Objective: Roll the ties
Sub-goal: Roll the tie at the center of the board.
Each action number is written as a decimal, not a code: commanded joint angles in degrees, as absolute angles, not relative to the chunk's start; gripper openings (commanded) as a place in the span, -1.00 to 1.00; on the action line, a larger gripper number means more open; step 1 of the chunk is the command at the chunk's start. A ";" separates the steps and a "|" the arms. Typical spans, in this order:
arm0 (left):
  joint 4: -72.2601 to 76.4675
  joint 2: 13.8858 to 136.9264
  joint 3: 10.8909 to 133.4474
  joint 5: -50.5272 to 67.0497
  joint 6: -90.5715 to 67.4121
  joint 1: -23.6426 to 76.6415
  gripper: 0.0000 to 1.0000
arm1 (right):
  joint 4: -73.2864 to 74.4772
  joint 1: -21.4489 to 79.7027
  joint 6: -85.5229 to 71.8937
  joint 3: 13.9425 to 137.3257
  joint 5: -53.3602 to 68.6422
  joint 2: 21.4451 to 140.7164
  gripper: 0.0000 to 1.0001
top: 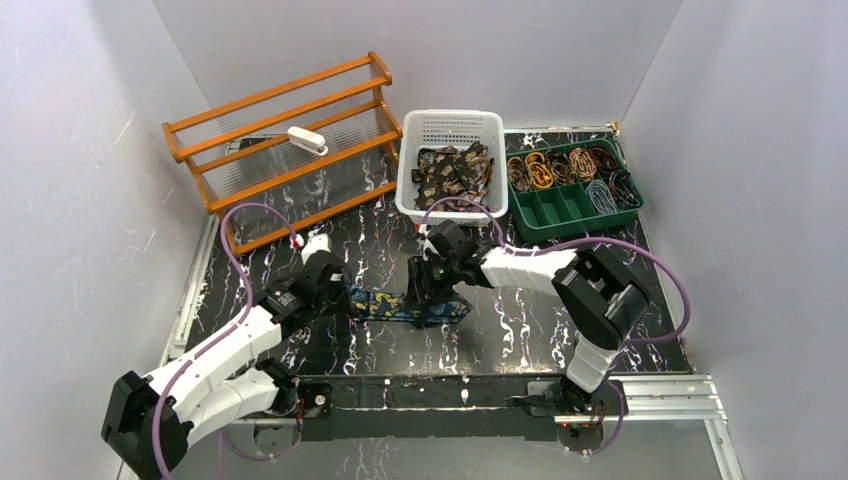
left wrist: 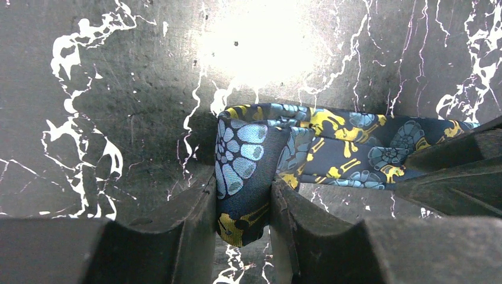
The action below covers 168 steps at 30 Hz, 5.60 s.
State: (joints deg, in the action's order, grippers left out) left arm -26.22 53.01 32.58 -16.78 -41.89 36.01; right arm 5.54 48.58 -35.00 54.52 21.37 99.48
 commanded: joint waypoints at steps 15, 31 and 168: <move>-37.73 61.35 41.57 -40.07 -48.83 46.82 -0.45 | 4.08 48.68 -38.24 51.97 11.68 89.30 0.21; -48.33 81.07 54.32 -55.78 -55.09 59.82 -0.41 | 7.36 47.29 -41.19 46.29 -8.61 73.72 0.26; -21.83 32.87 18.46 -4.11 -52.29 24.08 0.97 | -9.48 53.32 -30.00 44.98 6.43 80.87 0.97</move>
State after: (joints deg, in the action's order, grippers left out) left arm -22.35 34.04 20.49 -5.96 -52.49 24.43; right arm -24.18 55.90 -12.64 41.36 11.05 80.27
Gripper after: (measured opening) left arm 0.983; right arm 0.985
